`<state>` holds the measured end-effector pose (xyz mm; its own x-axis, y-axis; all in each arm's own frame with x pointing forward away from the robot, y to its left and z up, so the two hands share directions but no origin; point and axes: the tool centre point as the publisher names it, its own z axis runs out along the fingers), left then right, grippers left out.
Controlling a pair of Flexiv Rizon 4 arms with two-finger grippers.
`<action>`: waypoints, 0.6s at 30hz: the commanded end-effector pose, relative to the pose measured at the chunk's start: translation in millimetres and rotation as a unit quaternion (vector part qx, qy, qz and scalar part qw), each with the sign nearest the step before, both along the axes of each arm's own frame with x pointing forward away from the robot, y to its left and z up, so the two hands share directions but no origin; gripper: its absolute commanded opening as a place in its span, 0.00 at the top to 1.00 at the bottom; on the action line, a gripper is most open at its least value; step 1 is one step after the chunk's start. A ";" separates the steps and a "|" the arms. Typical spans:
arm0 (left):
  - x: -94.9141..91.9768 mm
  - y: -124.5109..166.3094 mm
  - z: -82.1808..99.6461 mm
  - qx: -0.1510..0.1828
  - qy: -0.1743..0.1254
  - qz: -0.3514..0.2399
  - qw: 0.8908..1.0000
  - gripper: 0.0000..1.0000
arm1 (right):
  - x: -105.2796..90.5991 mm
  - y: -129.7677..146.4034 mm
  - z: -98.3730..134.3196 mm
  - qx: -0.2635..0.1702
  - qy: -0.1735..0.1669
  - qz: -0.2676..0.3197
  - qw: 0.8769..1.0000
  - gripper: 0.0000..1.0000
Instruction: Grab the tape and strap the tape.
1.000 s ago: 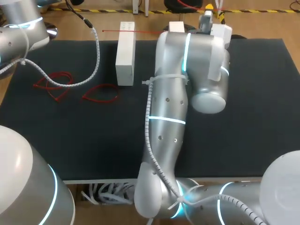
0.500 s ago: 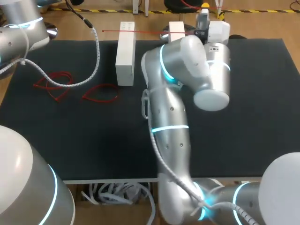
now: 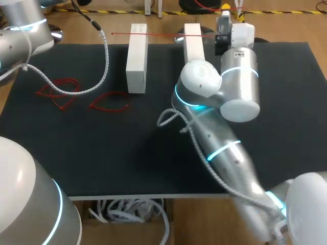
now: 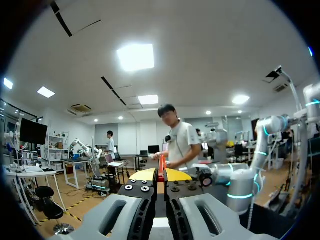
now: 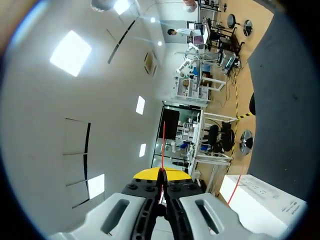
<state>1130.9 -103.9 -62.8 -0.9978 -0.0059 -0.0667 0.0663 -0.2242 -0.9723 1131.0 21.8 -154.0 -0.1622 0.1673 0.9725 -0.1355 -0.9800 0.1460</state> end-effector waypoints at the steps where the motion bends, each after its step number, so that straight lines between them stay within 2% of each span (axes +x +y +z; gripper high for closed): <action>1: 0.6 0.2 -0.3 0.000 -0.001 -0.001 1.000 1.00 | -1.0 -2.9 6.7 -0.003 0.016 0.000 1.000 1.00; 10: 0.6 0.2 -0.3 0.000 -0.001 -0.001 1.000 1.00 | -2.8 -0.9 9.4 -0.004 0.013 0.001 1.000 1.00; 18: 0.6 0.2 -0.3 0.000 -0.001 -0.001 1.000 1.00 | -3.5 -4.6 7.8 -0.022 0.012 -0.019 1.000 1.00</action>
